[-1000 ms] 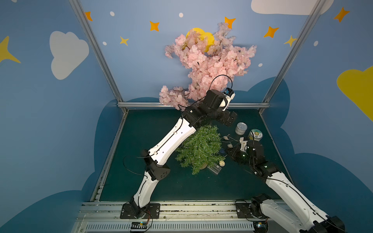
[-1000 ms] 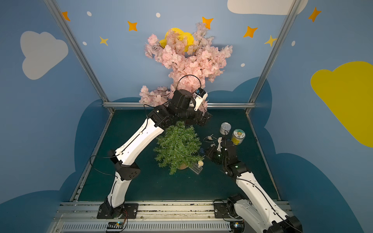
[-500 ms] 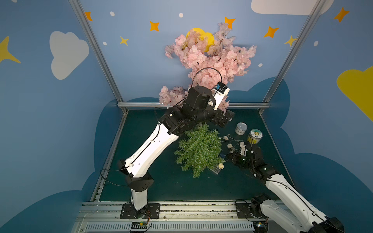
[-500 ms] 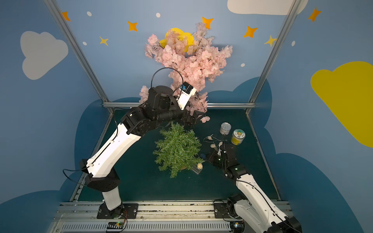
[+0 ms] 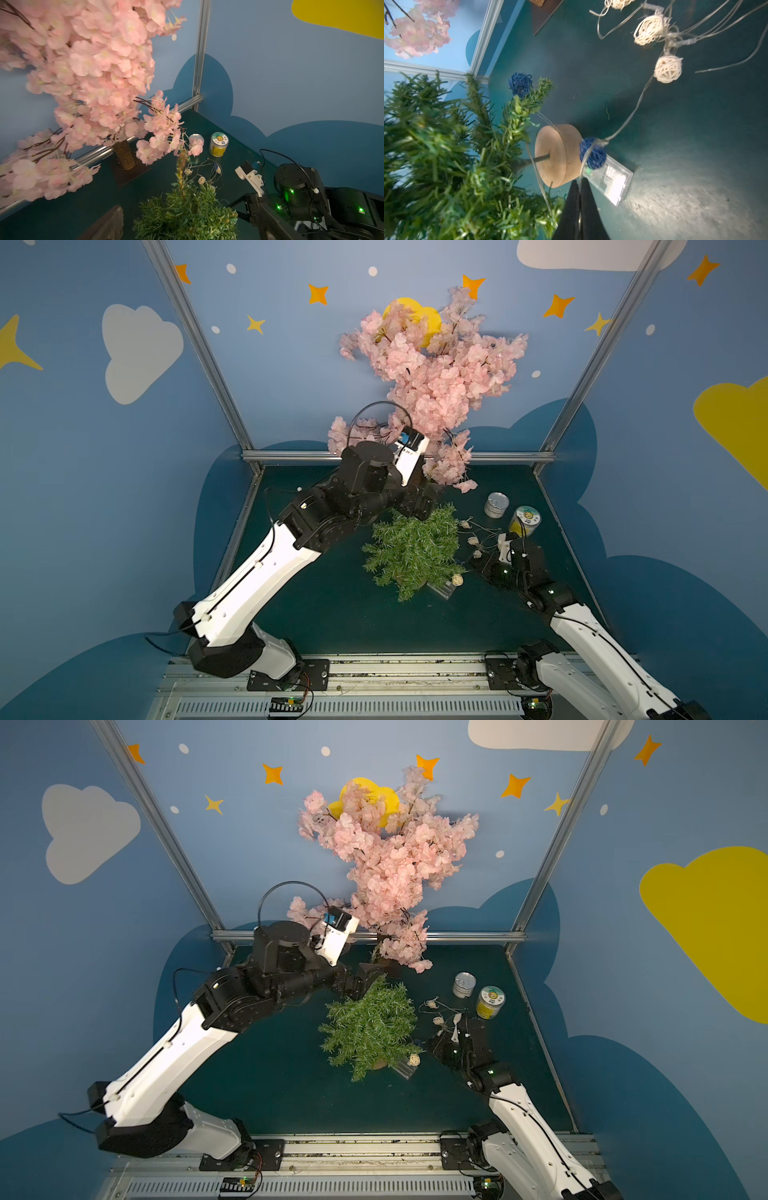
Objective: Remove string lights from the small christmas tree
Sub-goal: Remove the light string from the Christmas tree.
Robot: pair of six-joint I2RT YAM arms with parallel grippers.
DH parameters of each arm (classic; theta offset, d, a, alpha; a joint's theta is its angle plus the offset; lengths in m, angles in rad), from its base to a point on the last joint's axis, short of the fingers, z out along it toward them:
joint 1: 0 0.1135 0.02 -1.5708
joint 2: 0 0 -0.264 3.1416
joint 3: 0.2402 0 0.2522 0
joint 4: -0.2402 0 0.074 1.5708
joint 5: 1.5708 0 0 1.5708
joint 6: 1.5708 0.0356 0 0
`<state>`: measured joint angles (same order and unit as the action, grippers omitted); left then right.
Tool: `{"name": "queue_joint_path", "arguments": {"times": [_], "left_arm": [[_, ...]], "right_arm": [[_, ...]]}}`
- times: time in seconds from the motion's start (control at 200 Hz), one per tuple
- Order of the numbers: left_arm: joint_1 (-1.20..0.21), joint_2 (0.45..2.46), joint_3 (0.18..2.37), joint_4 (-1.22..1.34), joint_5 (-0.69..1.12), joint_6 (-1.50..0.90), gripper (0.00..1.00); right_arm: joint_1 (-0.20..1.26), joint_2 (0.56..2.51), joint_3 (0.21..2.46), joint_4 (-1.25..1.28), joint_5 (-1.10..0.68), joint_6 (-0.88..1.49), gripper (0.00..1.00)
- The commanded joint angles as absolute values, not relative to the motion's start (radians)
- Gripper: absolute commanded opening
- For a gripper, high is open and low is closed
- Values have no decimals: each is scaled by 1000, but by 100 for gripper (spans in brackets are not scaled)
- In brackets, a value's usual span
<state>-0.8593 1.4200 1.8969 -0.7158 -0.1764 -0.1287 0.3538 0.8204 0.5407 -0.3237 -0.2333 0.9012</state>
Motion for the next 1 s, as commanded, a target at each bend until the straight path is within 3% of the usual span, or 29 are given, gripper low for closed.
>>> {"name": "queue_joint_path", "arguments": {"times": [0.0,0.315,0.701,0.997], "left_arm": [[-854,1346,1804,-685,-236,-165,99],[-845,1119,1469,-689,-310,-265,99],[-840,971,1281,-729,-331,-350,99],[-800,891,1210,-826,-390,-402,99]], "right_arm": [[360,819,609,-360,-274,865,0],[365,747,750,-520,-259,815,0],[329,698,826,-642,-123,769,0],[106,958,841,-522,-243,706,0]]}}
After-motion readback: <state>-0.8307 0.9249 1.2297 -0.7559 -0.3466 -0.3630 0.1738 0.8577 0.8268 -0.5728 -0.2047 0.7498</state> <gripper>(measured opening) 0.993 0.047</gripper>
